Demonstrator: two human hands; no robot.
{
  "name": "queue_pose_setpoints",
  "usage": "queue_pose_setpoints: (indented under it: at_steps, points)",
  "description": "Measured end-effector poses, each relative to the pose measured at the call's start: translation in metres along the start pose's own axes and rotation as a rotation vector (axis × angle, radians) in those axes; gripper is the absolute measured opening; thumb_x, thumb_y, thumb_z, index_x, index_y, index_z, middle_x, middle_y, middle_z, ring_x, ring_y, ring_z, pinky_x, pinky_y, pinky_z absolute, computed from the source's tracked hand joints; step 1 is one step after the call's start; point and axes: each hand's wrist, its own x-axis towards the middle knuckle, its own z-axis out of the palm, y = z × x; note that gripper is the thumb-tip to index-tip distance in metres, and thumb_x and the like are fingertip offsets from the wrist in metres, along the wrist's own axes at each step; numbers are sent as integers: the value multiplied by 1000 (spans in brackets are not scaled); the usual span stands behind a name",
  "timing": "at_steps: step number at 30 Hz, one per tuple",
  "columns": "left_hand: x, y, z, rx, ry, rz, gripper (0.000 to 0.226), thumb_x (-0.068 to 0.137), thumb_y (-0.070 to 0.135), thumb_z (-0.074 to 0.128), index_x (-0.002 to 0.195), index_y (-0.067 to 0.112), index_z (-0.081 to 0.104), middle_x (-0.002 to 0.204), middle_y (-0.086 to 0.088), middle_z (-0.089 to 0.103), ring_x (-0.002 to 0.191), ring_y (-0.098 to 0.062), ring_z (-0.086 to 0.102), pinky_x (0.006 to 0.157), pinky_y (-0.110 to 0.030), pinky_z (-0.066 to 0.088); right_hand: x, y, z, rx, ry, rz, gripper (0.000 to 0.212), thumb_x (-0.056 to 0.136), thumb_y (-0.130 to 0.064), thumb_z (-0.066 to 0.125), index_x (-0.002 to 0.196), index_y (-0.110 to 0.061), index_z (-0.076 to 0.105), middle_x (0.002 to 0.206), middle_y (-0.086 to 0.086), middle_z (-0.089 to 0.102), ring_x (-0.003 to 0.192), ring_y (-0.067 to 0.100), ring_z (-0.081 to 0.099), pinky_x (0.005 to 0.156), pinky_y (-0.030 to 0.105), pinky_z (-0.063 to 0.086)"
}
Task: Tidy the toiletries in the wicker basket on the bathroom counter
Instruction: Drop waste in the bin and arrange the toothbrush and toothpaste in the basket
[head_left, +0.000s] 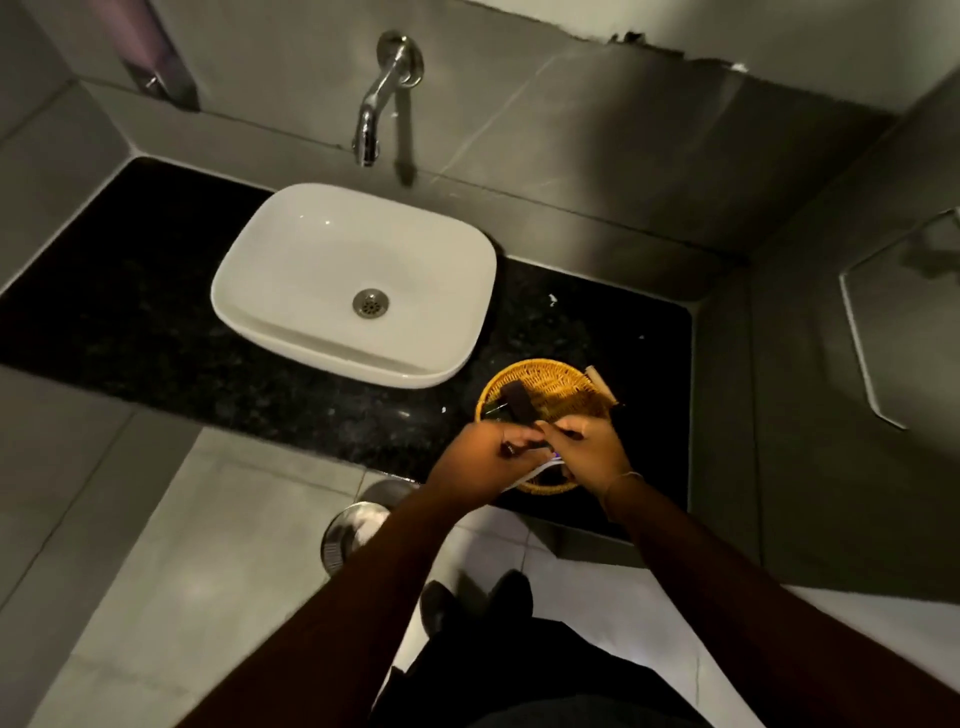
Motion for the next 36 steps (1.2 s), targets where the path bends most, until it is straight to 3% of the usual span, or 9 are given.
queue_pose_setpoints:
  at_steps: [3, 7, 10, 15, 18, 22, 25, 28, 36]
  points:
    - [8, 6, 2, 4, -56, 46, 22, 99, 23, 78, 119, 18, 87, 111, -1, 88, 106, -19, 83, 97, -50, 64, 6, 5, -12, -21, 62, -9, 47, 92, -34, 76, 77, 9, 69, 71, 23, 70, 62, 32, 66, 56, 35, 53]
    - [19, 5, 8, 138, -20, 95, 21, 102, 12, 73, 117, 4, 85, 102, -17, 86, 92, -35, 82, 85, -51, 64, 16, 18, -17, 92, 64, 58, 46, 86, -41, 81, 81, 4, 72, 74, 18, 74, 62, 24, 69, 45, 16, 51]
    - [24, -1, 9, 42, 37, -83, 20, 102, 14, 72, 115, 6, 86, 95, -17, 86, 83, -33, 83, 77, -45, 67, 26, 28, -20, 281, 12, 226, 42, 80, -43, 86, 89, -3, 76, 75, 8, 76, 64, 19, 67, 50, 20, 53]
    - [22, -22, 5, -123, 77, -437, 15, 105, 14, 70, 113, 9, 82, 85, -7, 82, 65, -12, 75, 63, -32, 66, 48, 40, -35, 491, -15, 432, 20, 83, -15, 85, 98, -4, 76, 108, 17, 76, 103, 36, 72, 87, 44, 62]
    - [20, -28, 3, -318, 73, -559, 16, 108, 14, 65, 119, 9, 76, 99, -13, 84, 62, -6, 77, 56, -26, 65, 59, 42, -45, 603, -72, 403, 12, 86, 5, 77, 95, -3, 74, 128, 12, 71, 121, 40, 67, 74, 34, 64]
    - [24, -33, 9, -439, 83, -632, 16, 108, 9, 65, 121, 15, 72, 84, -1, 84, 61, -10, 77, 54, -29, 66, 78, 41, -49, 597, -97, 286, 35, 87, 12, 70, 101, -20, 74, 157, -4, 53, 131, 30, 60, 99, 47, 59]
    - [29, -37, 15, -474, 100, -620, 25, 105, 9, 68, 119, 28, 75, 86, -4, 85, 64, -15, 78, 58, -34, 68, 96, 40, -47, 505, -33, 302, 25, 87, 3, 75, 109, -10, 77, 147, -13, 58, 120, 19, 64, 102, 46, 57]
    - [35, -39, 19, -479, 106, -638, 21, 106, 16, 69, 110, 33, 82, 91, -4, 87, 70, -16, 79, 63, -34, 68, 111, 37, -46, 299, 81, 252, 25, 86, -8, 80, 111, -11, 79, 119, 5, 77, 98, 19, 73, 87, 38, 62]
    - [50, -35, 31, -442, 163, -629, 28, 91, 13, 87, 118, 21, 86, 108, -16, 86, 81, -18, 81, 67, -27, 68, 124, 26, -33, -217, 38, -42, 38, 99, -46, 64, 116, -17, 80, 110, 11, 77, 104, 30, 72, 94, 43, 59]
